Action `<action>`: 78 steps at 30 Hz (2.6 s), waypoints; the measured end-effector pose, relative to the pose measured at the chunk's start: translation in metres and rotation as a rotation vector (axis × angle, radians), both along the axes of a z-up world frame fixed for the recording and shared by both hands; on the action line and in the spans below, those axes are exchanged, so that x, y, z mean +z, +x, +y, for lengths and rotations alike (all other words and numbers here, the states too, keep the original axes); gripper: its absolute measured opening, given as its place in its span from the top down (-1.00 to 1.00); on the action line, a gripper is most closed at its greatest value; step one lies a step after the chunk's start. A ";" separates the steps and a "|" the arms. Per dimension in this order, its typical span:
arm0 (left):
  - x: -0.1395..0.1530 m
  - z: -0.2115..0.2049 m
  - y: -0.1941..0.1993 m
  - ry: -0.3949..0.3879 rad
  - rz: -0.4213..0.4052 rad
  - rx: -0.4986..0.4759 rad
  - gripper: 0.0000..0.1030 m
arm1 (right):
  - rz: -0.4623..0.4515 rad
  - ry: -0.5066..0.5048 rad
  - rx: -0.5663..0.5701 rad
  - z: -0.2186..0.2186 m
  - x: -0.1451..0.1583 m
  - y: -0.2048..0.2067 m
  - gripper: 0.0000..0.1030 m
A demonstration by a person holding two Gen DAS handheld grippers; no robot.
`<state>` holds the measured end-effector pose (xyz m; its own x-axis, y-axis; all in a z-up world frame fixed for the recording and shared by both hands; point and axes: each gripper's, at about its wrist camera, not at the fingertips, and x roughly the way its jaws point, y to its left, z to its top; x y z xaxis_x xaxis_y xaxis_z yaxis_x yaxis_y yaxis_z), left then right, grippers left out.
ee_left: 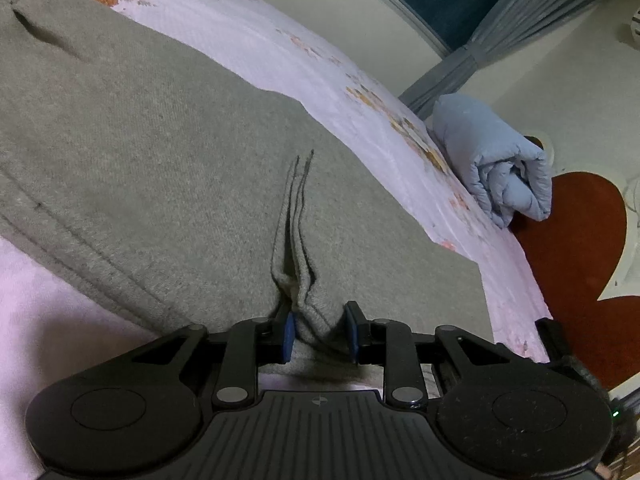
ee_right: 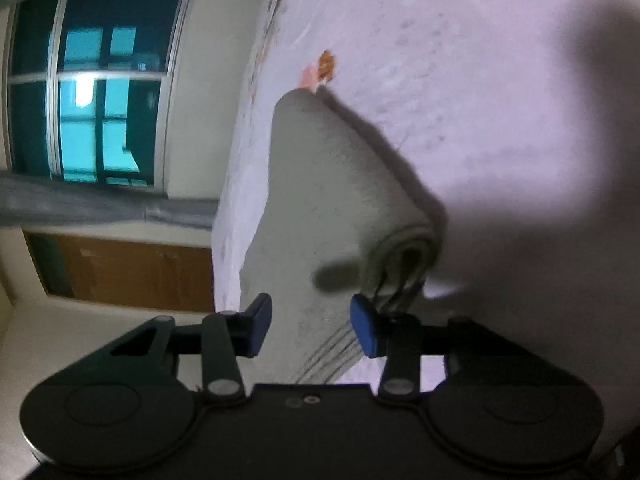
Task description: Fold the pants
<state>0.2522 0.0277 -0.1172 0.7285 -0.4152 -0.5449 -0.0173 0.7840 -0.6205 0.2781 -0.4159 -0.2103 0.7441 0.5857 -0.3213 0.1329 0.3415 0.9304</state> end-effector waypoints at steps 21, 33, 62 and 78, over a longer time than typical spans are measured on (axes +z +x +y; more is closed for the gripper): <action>0.042 0.182 -0.055 0.102 -0.058 0.310 -0.12 | -0.012 0.031 0.269 0.097 0.014 0.056 -0.14; -0.012 0.261 -0.040 -0.104 -0.057 0.424 -0.13 | -0.203 -0.108 0.273 0.114 0.062 0.041 -0.41; -0.002 0.294 0.029 -0.349 -0.182 0.463 0.34 | -0.121 0.006 0.280 0.161 0.033 0.042 -0.42; 0.076 0.268 0.001 -0.307 -0.297 0.359 0.34 | 0.051 0.007 0.255 0.167 0.000 0.056 0.24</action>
<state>0.2527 0.2954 -0.0416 0.9573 -0.2198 -0.1876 -0.0395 0.5435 -0.8385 0.3344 -0.2491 -0.2106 0.5555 0.7545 -0.3494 0.0899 0.3632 0.9273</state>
